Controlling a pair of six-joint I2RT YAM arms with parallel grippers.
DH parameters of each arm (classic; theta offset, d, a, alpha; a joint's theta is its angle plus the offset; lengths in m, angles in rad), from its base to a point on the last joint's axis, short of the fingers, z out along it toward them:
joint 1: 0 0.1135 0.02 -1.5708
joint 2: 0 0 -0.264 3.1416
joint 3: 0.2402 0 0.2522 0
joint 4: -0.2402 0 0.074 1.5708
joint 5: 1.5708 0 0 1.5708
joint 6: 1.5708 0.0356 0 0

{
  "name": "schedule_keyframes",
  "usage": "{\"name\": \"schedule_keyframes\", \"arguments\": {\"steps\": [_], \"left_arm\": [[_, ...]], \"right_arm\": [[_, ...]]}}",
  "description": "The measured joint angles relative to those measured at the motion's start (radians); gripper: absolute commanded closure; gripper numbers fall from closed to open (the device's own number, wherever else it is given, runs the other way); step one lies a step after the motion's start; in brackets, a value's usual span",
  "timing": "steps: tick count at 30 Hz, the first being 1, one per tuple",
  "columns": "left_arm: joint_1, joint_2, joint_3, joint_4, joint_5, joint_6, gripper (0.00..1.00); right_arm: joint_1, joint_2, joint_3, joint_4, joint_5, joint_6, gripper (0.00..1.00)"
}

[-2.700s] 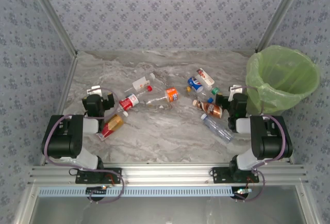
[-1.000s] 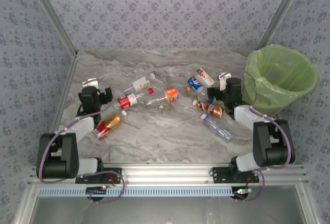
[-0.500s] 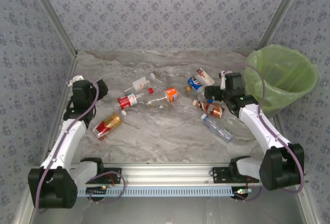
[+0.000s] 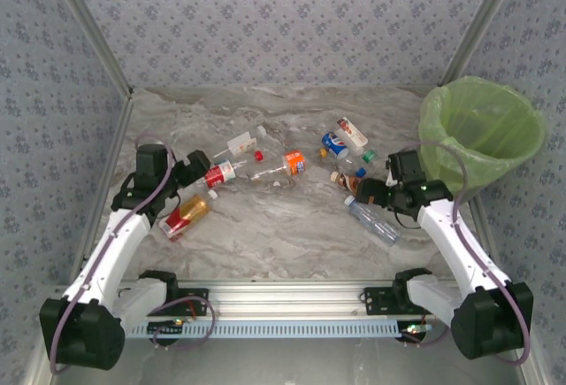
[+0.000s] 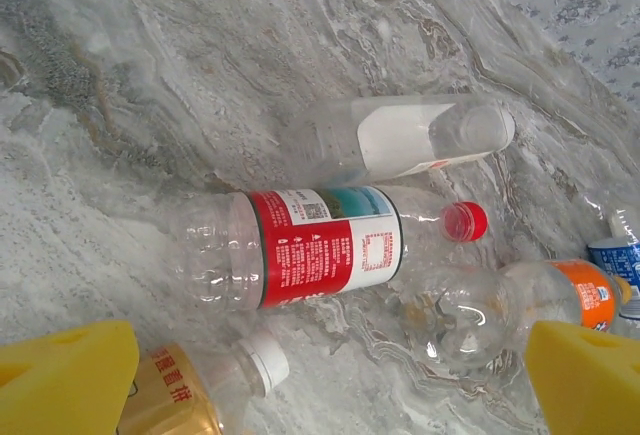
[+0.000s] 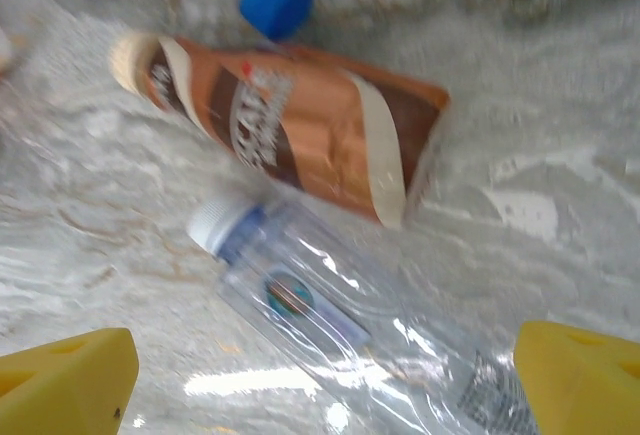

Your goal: Put the plastic bottles in the bin

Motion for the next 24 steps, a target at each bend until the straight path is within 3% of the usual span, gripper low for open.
{"name": "schedule_keyframes", "arguments": {"steps": [9, 21, 24], "left_arm": [[0.000, -0.055, 0.000, 0.000, -0.033, -0.001, 0.01], [0.000, -0.045, -0.021, 0.027, -0.063, -0.010, 0.01], [0.000, -0.029, -0.022, 0.031, -0.064, -0.012, 0.01]], "right_arm": [[0.075, 0.079, -0.063, -0.007, -0.002, 0.063, 0.01], [0.280, 0.240, -0.079, 0.024, 0.021, 0.138, 0.01], [0.323, 0.302, -0.056, 0.040, 0.050, 0.139, 0.07]]}}
